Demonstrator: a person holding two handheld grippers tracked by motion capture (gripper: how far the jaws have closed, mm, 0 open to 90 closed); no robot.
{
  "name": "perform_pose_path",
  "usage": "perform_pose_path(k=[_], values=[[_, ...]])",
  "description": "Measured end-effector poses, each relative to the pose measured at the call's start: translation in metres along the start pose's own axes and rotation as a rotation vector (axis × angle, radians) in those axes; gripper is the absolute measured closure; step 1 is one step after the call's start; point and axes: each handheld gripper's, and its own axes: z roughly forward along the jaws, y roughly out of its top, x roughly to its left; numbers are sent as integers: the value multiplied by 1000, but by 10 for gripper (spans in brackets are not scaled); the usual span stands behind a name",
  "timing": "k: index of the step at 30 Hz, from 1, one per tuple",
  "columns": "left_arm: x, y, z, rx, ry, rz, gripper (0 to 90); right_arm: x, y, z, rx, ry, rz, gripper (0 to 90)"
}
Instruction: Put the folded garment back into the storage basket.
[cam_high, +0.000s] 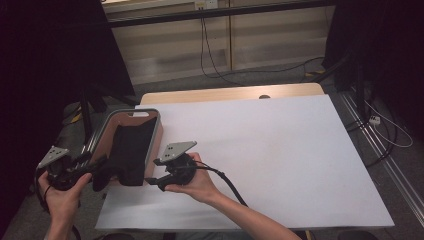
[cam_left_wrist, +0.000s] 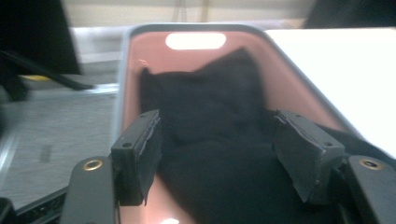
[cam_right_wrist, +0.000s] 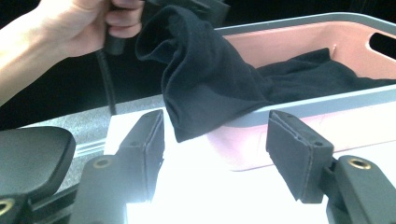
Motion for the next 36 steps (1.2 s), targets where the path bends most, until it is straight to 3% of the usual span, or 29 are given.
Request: perform_pose_path(k=[4, 7, 9, 11, 13, 16, 18, 21, 27, 31, 34, 36], values=[[-9, -11, -6, 15, -4, 11, 349, 1, -4, -8, -8, -5, -1, 358], [-15, -19, -2, 45, -11, 35, 348, -1, -9, -12, -5, -16, 2, 346], [-17, -22, 3, 72, -17, 29, 362, -3, -12, -15, -7, -22, 13, 340], [-15, -22, 6, 94, -48, -12, 461, -4, -15, -19, -2, -34, 20, 340], [-15, -21, 7, 99, -64, -22, 546, -6, -17, -22, 2, -44, 23, 340], [-17, -19, 9, 111, -69, -12, 746, -7, -17, -26, -3, -54, 26, 340], [-15, -18, 9, 117, -70, -15, 795, -8, -16, -28, -8, -60, 25, 341], [-10, -16, 10, 127, -73, -13, 820, -8, -16, -29, -8, -62, 26, 342], [1, -10, 14, 170, 5, 41, 831, -9, -16, -29, 2, -62, 27, 345], [11, -8, 16, 162, 1, 53, 832, -10, -16, -28, 3, -62, 28, 345], [15, -4, 19, 171, 34, 86, 833, -11, -16, -26, 4, -63, 32, 345], [19, 0, 21, 167, 36, 79, 834, -11, -16, -25, 3, -64, 32, 346]])
